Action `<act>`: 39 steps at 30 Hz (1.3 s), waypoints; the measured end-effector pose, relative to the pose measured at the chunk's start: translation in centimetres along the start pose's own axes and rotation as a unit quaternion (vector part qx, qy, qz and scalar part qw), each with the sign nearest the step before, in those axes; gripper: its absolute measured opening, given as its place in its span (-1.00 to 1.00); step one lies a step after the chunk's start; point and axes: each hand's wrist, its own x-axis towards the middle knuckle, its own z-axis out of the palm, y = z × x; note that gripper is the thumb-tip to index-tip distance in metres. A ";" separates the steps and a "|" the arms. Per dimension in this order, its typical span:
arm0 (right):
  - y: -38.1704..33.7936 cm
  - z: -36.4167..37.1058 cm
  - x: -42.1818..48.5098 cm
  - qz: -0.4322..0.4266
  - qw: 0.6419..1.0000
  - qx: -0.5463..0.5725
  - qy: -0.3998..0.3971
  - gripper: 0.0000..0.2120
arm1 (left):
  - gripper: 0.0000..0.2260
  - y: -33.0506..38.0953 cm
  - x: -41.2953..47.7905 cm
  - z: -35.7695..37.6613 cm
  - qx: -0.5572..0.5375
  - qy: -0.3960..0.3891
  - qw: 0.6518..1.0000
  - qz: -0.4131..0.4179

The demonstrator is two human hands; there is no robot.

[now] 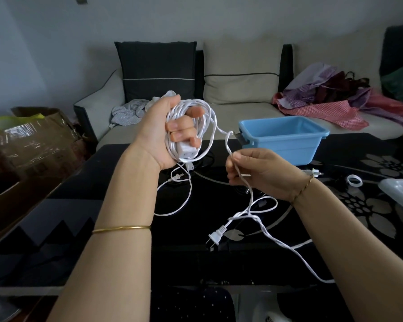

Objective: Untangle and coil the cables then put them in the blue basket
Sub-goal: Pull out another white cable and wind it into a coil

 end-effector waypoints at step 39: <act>-13.3 5.1 -8.1 -0.179 0.942 0.069 0.275 -0.76 | -0.57 6.5 -7.7 11.5 -0.004 -0.017 0.994 0.108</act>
